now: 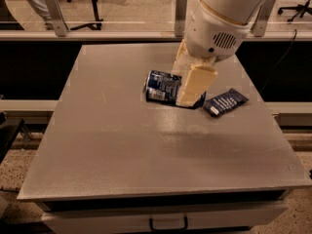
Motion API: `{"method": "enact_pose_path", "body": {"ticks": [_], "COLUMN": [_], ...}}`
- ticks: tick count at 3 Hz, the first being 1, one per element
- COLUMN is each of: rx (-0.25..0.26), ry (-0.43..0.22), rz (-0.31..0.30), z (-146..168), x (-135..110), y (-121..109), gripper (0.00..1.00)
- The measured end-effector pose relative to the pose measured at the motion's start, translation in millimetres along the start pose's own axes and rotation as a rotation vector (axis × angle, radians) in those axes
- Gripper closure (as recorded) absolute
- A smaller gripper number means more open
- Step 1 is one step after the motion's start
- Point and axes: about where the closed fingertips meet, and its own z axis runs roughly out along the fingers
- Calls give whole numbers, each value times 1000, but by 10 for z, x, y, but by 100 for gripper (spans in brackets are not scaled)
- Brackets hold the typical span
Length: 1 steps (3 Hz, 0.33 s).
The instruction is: Pick pepsi can
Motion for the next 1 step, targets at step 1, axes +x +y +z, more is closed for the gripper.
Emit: {"method": "enact_pose_path", "body": {"ticks": [1], "rx": [3], "ry": [-2], "rz": [0], "z": [1], "x": [-5], "y": [-7], "gripper": [100]}}
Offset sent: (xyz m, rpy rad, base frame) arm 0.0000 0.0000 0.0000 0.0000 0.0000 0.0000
